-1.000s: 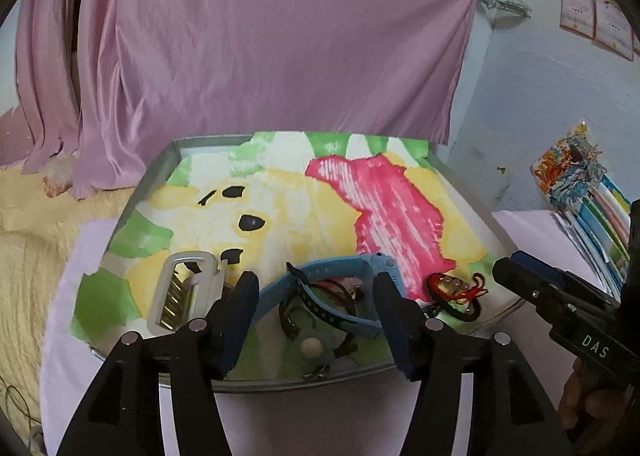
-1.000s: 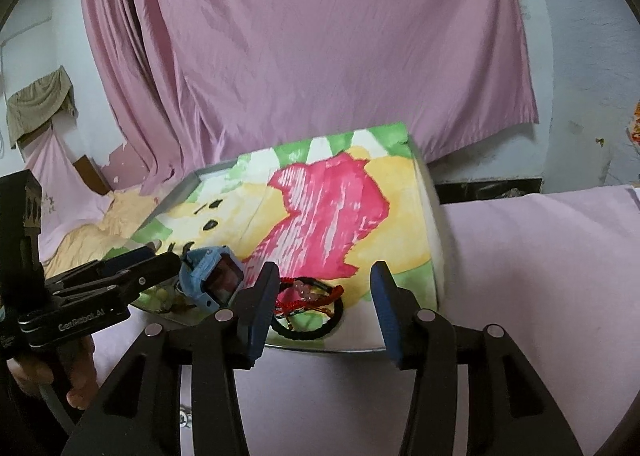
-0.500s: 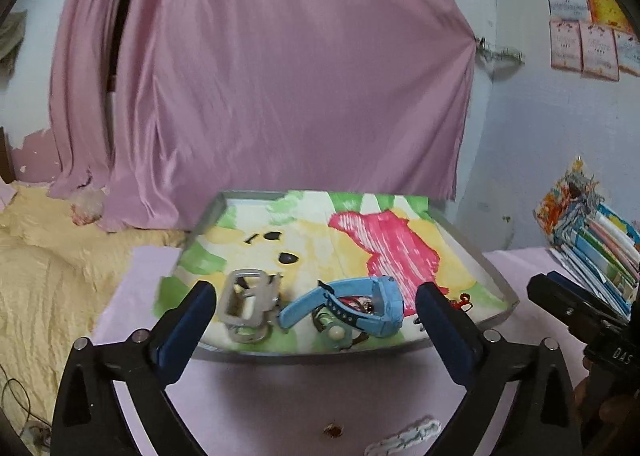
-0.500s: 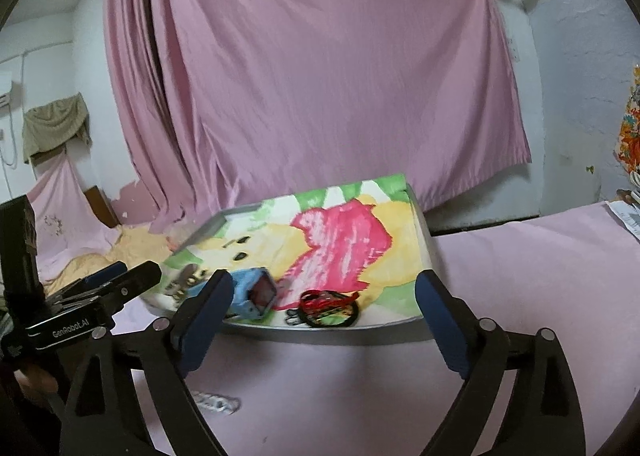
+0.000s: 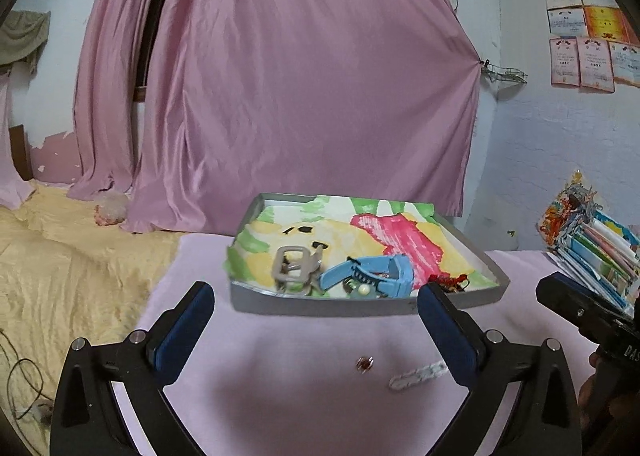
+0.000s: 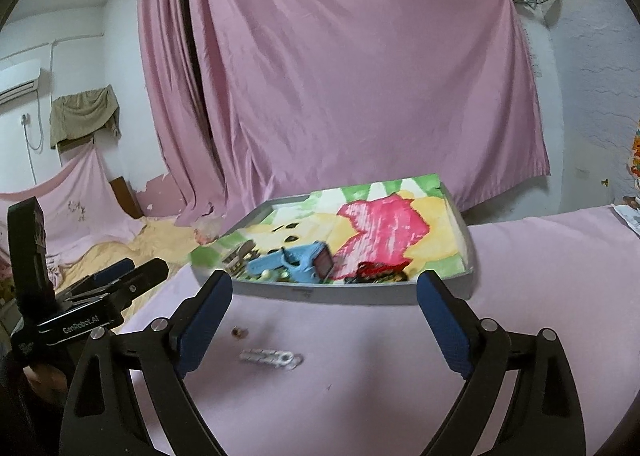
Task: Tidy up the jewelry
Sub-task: 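Open both tools in the tray and withdraw them, then grasp the white chain bracelet with the right tool, then grasp the small gold charm with the left tool, then carry the gold charm and white chain bracelet into the tray with both tools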
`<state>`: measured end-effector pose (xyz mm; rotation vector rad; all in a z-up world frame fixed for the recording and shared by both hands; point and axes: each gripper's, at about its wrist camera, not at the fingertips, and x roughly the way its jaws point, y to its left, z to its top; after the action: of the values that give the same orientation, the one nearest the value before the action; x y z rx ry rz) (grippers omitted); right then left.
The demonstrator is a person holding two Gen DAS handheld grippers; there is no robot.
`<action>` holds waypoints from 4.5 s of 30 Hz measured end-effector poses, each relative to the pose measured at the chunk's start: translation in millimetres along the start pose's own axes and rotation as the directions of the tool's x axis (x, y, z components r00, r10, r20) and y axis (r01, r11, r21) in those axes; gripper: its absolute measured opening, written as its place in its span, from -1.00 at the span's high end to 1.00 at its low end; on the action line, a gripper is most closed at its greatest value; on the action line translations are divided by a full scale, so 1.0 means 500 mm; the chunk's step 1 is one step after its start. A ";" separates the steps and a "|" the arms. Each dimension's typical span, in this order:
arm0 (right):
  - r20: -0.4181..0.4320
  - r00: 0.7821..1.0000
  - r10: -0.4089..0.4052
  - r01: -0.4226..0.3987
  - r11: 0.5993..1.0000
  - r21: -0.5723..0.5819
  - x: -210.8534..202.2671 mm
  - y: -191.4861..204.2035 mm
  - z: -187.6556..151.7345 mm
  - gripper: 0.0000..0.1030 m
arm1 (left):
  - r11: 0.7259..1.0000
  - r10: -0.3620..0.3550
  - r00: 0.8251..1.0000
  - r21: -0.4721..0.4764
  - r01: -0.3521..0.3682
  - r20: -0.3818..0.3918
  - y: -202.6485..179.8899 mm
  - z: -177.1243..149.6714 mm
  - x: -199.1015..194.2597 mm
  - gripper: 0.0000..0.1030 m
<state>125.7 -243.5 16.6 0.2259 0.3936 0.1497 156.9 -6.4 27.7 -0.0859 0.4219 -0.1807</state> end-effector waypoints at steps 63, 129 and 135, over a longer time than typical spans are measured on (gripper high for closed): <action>-0.508 0.861 0.017 -0.137 0.970 -0.199 0.201 0.033 -0.041 0.70 | 0.993 -0.061 0.886 0.063 0.101 -0.460 -0.022 -0.062 0.142 -0.47; -0.283 0.957 0.063 -0.079 0.996 -0.044 0.132 -0.013 0.008 0.70 | 0.984 -0.178 0.950 -0.052 0.171 -0.257 -0.047 0.026 0.140 0.73; -0.240 0.971 0.020 -0.027 0.999 -0.026 0.160 -0.040 0.044 0.70 | 0.988 -0.155 0.953 -0.064 0.143 -0.260 -0.051 0.055 0.197 0.73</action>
<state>209.2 -251.8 2.5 0.1844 0.6287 0.2065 252.6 -48.8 16.7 -0.1379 0.6875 -0.3339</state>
